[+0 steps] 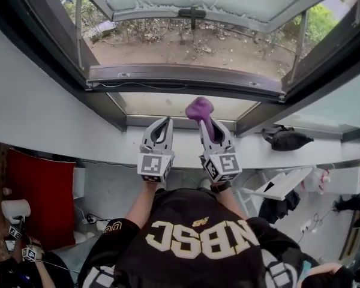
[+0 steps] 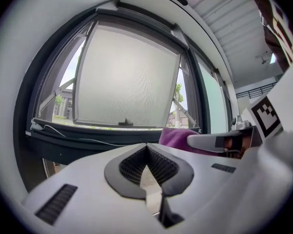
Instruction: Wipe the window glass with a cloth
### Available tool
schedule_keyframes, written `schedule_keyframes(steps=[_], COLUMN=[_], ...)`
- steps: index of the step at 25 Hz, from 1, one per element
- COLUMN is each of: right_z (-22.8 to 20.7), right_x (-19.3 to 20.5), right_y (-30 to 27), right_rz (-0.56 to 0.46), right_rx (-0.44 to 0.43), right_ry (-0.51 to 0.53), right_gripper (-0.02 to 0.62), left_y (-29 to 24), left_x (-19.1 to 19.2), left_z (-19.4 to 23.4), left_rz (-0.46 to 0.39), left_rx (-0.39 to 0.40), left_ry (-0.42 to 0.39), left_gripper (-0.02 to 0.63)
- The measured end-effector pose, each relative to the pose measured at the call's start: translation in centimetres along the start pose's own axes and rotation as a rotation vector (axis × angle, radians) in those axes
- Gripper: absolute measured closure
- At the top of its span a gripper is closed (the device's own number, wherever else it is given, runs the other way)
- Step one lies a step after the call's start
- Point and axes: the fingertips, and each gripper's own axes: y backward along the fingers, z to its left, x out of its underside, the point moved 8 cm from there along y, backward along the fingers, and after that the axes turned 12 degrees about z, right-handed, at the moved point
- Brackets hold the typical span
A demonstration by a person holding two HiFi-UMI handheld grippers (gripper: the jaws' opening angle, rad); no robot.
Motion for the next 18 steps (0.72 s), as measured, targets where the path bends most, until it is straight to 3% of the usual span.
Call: schedule_keyframes(steps=[5,13,18], right_z=[-0.1,-1.9,-3.3], right_x=[-2.3,-2.9,-3.4], right_y=[-0.3,-0.3,-0.2], right_rz=[-0.036,-0.040,-0.056], right_rx=[0.004,0.042,0.076], right_ry=[0.047,0.061,0.046], right_gripper=[0.515,0.515,0.515], left_y=[0.0,-1.5,-2.2], left_x=[-1.7,-4.4,-3.6], left_z=[-1.0,-1.5,-2.2], left_rz=[-0.028,-0.048,-0.031], left_rx=[0.013,0.000,0.017], left_ry=[-0.008,-0.043,-0.059], left_gripper=[0.588,0.588,0.588])
